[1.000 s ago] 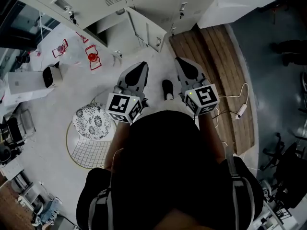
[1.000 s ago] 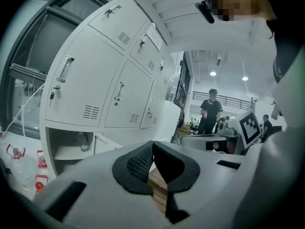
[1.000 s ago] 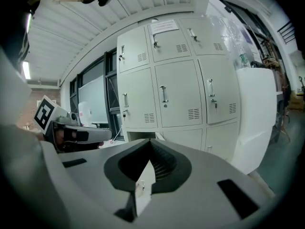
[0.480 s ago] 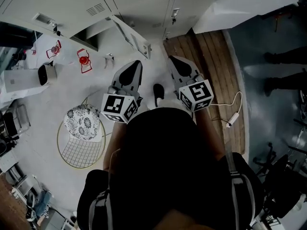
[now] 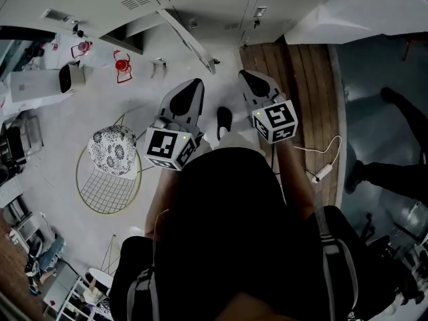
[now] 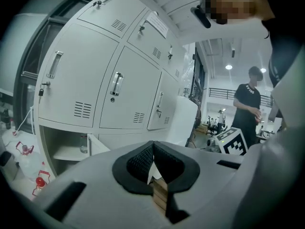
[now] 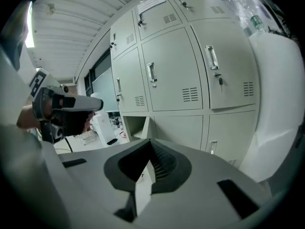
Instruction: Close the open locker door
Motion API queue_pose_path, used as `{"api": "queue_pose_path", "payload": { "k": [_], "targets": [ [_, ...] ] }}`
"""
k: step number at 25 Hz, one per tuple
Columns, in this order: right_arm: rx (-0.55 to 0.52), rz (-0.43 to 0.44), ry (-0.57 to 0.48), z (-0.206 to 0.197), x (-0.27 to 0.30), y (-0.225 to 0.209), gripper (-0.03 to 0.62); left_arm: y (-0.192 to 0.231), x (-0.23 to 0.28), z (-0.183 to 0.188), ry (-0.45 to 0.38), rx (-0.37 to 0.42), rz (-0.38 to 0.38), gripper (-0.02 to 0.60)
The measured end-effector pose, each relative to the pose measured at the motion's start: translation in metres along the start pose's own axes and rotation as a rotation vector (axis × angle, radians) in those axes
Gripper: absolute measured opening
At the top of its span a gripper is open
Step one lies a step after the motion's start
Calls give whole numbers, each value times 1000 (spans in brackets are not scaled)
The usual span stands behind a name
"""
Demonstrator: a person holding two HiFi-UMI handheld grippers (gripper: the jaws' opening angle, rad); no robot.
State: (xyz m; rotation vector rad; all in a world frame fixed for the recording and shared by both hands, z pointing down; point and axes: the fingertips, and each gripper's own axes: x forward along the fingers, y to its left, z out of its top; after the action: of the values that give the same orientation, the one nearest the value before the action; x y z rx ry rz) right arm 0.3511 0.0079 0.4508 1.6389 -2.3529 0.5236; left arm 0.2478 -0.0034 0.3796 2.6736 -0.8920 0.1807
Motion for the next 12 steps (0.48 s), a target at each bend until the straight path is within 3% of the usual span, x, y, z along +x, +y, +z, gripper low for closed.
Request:
{"api": "queue_pose_path", "payload": {
  "k": [12],
  "targets": [
    [-47,68,130,-59,60,-21,3,14,15,-10,28,-22,46,18]
  ]
}}
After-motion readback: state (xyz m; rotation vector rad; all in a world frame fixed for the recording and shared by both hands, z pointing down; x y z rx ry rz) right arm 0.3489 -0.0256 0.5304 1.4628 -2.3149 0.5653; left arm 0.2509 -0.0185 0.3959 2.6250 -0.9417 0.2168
